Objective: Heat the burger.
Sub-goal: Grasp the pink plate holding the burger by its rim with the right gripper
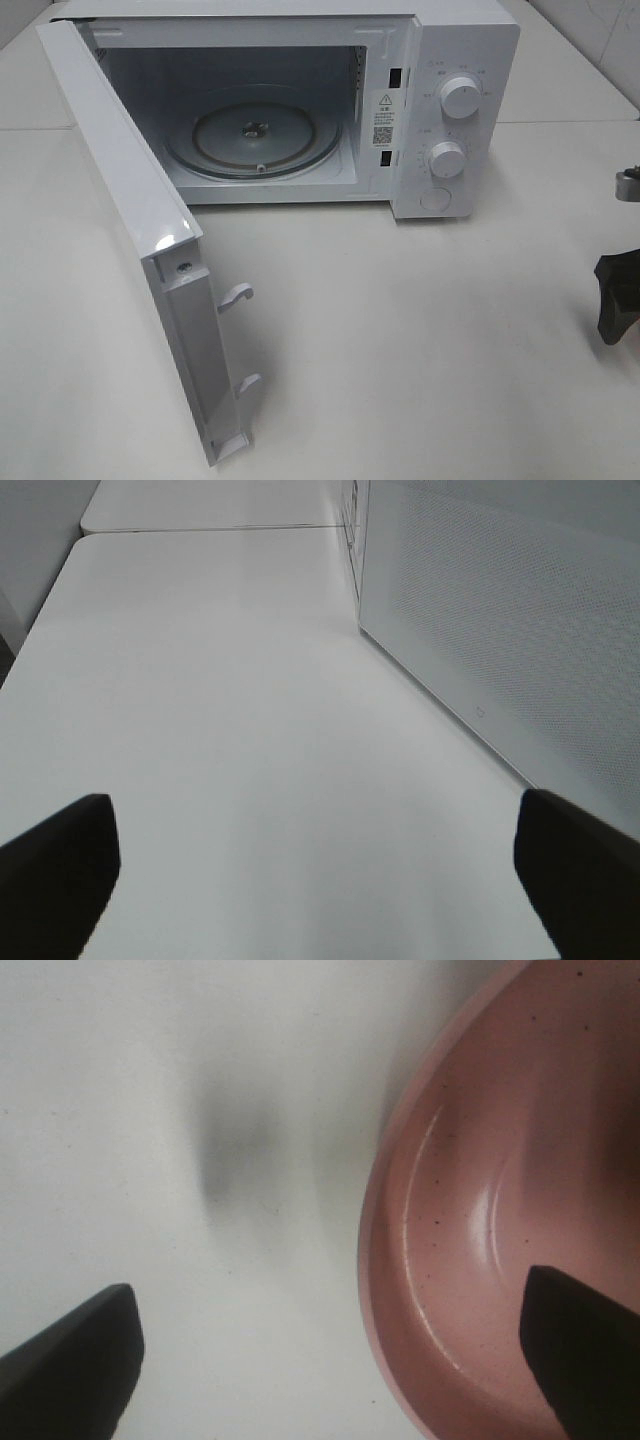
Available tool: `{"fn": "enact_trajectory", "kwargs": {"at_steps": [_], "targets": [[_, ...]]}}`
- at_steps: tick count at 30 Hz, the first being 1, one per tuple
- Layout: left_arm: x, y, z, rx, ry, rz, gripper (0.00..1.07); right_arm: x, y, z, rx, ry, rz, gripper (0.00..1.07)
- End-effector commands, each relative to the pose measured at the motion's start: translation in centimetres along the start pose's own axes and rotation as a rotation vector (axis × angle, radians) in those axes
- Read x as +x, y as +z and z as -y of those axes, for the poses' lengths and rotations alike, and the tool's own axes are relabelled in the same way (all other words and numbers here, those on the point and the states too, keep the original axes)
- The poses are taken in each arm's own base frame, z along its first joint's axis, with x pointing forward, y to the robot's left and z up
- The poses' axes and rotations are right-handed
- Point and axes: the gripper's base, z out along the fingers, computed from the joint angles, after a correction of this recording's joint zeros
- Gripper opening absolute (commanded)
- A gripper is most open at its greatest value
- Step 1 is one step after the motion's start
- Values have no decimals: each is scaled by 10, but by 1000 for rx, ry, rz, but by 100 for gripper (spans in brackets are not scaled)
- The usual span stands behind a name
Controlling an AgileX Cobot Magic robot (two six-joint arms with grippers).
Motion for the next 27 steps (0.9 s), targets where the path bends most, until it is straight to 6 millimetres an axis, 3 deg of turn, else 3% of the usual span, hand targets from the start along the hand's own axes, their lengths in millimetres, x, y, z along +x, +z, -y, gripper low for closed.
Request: {"fn": "enact_trajectory", "kwargs": {"at_steps": [1,11,18,27], "targets": [[0,-2,1,7,-2,28,105,1,4,3,9,2,-27,89],[0,-2,1,7,-2,28,105,-1,7,9,47,3,-12,71],[0,-2,1,7,-2,28,105,-3,7,11,62,24,6,70],[0,-2,1,7,-2,28,105,-5,22,7,72,6,-46,70]]}}
